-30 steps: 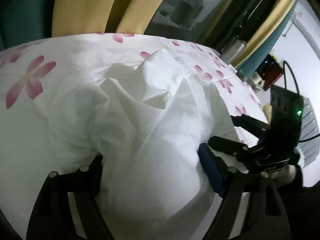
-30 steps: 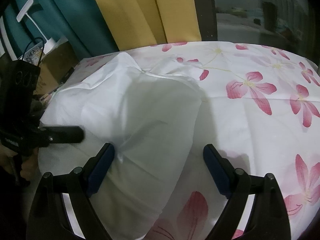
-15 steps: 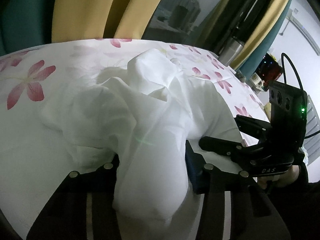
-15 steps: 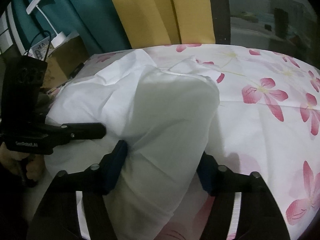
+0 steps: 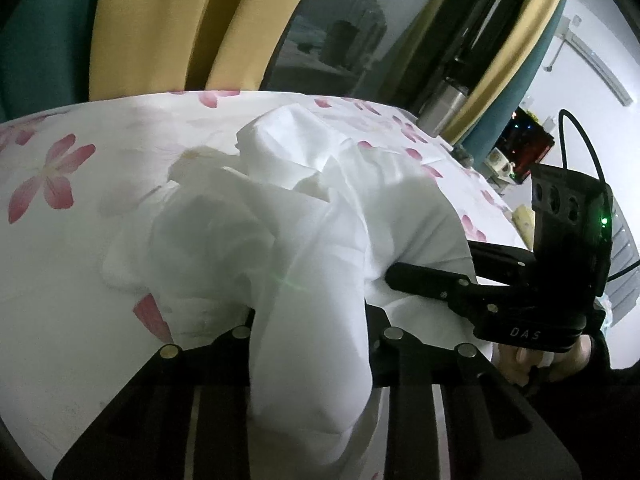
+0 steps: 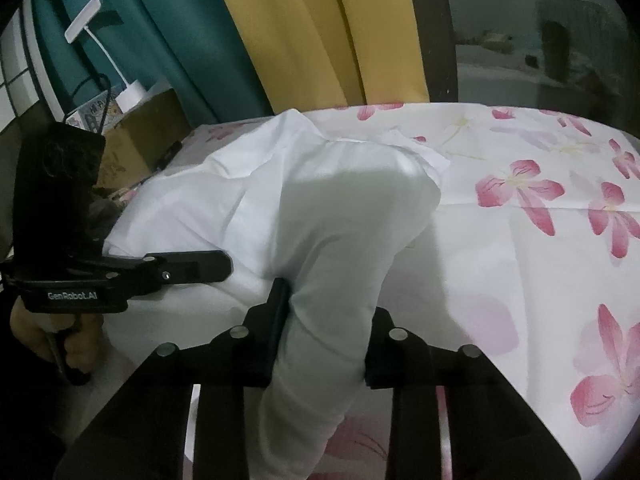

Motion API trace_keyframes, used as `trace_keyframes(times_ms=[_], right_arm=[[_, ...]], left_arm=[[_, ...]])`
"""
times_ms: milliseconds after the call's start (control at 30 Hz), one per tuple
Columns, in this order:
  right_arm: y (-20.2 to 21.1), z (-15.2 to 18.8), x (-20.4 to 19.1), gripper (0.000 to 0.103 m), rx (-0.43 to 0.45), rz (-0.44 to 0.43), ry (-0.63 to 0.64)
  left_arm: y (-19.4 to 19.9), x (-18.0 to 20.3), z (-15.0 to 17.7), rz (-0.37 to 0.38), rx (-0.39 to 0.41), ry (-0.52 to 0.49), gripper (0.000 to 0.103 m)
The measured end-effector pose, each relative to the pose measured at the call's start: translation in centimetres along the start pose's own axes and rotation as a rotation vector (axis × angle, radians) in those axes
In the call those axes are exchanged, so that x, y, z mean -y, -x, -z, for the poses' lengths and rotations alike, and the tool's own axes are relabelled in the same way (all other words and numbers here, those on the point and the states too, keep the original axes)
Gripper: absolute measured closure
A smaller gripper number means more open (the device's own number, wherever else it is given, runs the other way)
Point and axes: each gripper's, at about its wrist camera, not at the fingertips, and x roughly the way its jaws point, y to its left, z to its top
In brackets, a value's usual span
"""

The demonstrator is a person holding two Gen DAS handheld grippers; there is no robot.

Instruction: Fold large clothes

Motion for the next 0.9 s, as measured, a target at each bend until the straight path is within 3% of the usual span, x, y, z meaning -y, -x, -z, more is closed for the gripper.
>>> trace_keyframes(times_ms=[600, 900], right_arm=[[5.6, -0.4, -2.5, 0.079, 0.118, 0.019, 0.077], [7.6, -1.3, -5.3, 0.079, 0.176, 0.017, 0.141]], left_arm=[[3.8, 2.7, 0.7, 0.057, 0.092, -0.015, 0.075], [7.8, 3.7, 1.2, 0.021, 0.169, -0.049, 0.075]])
